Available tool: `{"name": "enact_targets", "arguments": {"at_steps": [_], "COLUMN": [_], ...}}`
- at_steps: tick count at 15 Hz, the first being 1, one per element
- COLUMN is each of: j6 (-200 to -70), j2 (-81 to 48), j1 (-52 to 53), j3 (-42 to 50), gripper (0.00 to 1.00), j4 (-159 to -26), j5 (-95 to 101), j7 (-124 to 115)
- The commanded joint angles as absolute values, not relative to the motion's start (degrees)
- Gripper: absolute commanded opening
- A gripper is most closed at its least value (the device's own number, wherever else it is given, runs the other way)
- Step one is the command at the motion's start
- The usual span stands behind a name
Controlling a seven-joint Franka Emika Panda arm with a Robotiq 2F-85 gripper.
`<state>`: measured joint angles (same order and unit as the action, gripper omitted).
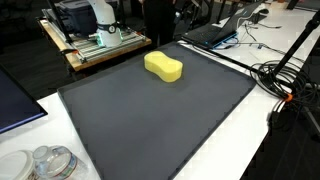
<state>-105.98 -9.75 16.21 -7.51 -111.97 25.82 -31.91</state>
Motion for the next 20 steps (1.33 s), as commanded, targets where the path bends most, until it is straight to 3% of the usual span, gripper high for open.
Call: {"name": "enact_targets", "arguments": {"at_steps": [1, 13, 19, 20], "j6": [-102.14, -105.37, -114.45, -111.70], "j2": [-3.31, 9.24, 10.91, 8.43], "j1": [15.48, 9.08, 4.43, 4.93], "j3": [-8.00, -6.56, -0.85, -3.15], "gripper": [1.00, 1.00, 1.00, 1.00], "j4": [-118.21, -130.32, -136.60, -133.28], "j5": [25.52, 13.83, 3.76, 7.74], "j7": [-34.55, -14.55, 5.96, -0.49]}}
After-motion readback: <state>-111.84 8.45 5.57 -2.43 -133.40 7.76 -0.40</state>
